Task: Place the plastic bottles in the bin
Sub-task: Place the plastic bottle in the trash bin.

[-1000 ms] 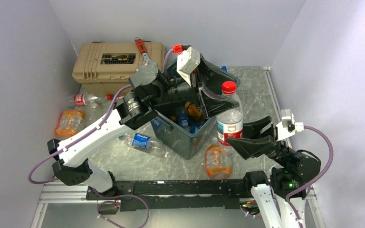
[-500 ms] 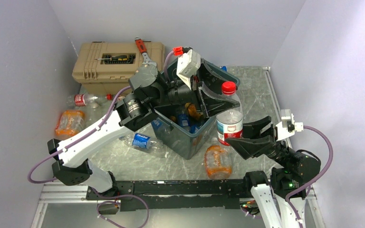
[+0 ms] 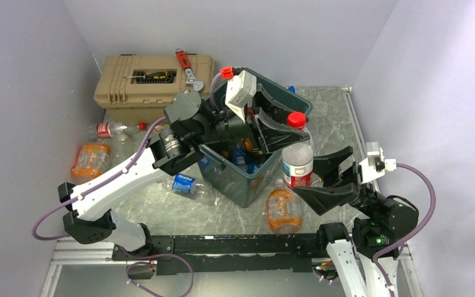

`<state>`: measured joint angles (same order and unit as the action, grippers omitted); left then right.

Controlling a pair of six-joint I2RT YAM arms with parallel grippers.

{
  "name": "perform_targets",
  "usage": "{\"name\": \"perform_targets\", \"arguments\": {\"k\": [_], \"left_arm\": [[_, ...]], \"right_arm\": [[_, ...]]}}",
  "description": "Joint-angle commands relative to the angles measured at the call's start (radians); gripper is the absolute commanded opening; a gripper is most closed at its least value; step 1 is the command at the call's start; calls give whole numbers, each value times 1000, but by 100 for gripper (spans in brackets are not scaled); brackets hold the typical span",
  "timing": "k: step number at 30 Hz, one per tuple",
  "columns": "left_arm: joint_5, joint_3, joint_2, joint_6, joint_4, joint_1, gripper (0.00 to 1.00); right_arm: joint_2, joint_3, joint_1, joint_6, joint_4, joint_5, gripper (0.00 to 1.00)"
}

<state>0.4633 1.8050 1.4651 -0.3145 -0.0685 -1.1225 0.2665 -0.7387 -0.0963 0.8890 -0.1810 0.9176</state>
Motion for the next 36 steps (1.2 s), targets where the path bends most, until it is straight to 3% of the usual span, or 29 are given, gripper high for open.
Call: {"name": "perform_targets", "arguments": {"k": [1,12,20,27,32,36], "left_arm": [[-53,-62,-78,70,-106,-7,0],[-321,-126,-268,280,-153,-7,0],[-504,-176,-344,518,-149,-7,0],[-623,-81,-214,622,29,-7,0],[-624,-2,-98,625,105,10,0],[-574,57,-21,543,180,90,0]], "right_arm": [[14,-73,-12,83,-61,-19,100],[-27,-299,-19,-129,309,-291,100],[-166,-209,-19,-243,601,-655,99],[-259,-91,-19,-204,840,-960,96],[-258,-13,-19,-115,943,-1042,98],[-226,63,-19,-44,984,-1035,100]]}}
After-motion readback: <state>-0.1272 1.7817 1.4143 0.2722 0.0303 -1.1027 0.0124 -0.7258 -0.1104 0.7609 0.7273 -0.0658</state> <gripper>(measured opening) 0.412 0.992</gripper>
